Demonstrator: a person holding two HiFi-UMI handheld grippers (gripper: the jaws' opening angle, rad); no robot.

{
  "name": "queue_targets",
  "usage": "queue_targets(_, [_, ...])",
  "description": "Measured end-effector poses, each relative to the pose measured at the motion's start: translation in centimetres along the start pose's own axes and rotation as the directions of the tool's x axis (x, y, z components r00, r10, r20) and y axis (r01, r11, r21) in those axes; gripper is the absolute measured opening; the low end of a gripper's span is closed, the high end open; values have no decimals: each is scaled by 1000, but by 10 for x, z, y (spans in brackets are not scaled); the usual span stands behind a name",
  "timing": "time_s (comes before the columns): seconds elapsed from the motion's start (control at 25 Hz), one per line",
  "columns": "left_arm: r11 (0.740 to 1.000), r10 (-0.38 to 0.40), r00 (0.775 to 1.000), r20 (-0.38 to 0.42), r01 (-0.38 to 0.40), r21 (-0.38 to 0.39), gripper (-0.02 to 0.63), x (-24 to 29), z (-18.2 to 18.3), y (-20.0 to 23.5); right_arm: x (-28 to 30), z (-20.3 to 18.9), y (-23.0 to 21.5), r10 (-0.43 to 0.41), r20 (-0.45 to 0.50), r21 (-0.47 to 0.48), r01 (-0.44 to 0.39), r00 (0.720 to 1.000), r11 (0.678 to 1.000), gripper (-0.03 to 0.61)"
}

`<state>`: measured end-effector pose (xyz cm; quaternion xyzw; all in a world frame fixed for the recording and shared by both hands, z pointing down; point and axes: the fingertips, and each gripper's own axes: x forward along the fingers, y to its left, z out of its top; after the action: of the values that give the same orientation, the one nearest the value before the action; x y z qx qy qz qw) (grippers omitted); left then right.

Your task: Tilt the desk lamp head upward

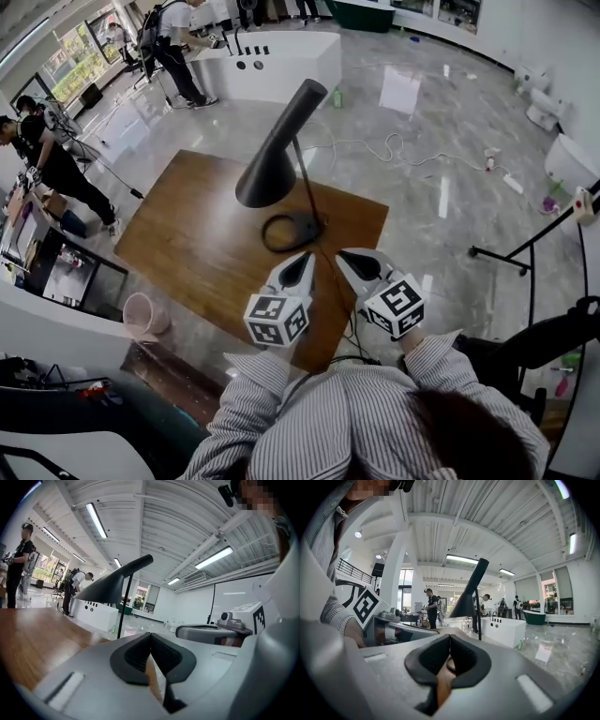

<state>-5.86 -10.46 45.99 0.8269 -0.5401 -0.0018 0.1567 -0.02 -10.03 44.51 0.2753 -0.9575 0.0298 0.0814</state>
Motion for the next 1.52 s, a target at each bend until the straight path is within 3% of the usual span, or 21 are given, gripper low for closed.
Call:
queue_targets(0.28, [998, -56, 998, 6, 56, 4, 6, 20, 20, 28, 39, 19, -10, -46, 7, -9, 46, 999, 999, 3])
queue_targets(0.52, [998, -59, 998, 17, 59, 12, 6, 37, 29, 42, 57, 25, -21, -57, -4, -25, 57, 998, 998, 3])
queue_targets(0.92, [1000, -15, 1000, -16, 15, -9, 34, 84, 15, 62, 76, 33, -61, -48, -17, -78, 47, 999, 996, 3])
queue_targets(1.2, [999, 39, 999, -35, -39, -14, 71, 126, 2, 78, 85, 41, -88, -25, -42, -197, 16, 999, 980, 17])
queue_targets(1.36, [999, 52, 998, -37, -52, -4, 88, 142, 5, 88, 95, 68, -96, -5, -54, -338, -13, 999, 941, 26])
queue_targets(1.52, [997, 79, 996, -38, -79, -1, 106, 151, 6, 99, 99, 110, -103, -22, -51, -531, -8, 998, 848, 81])
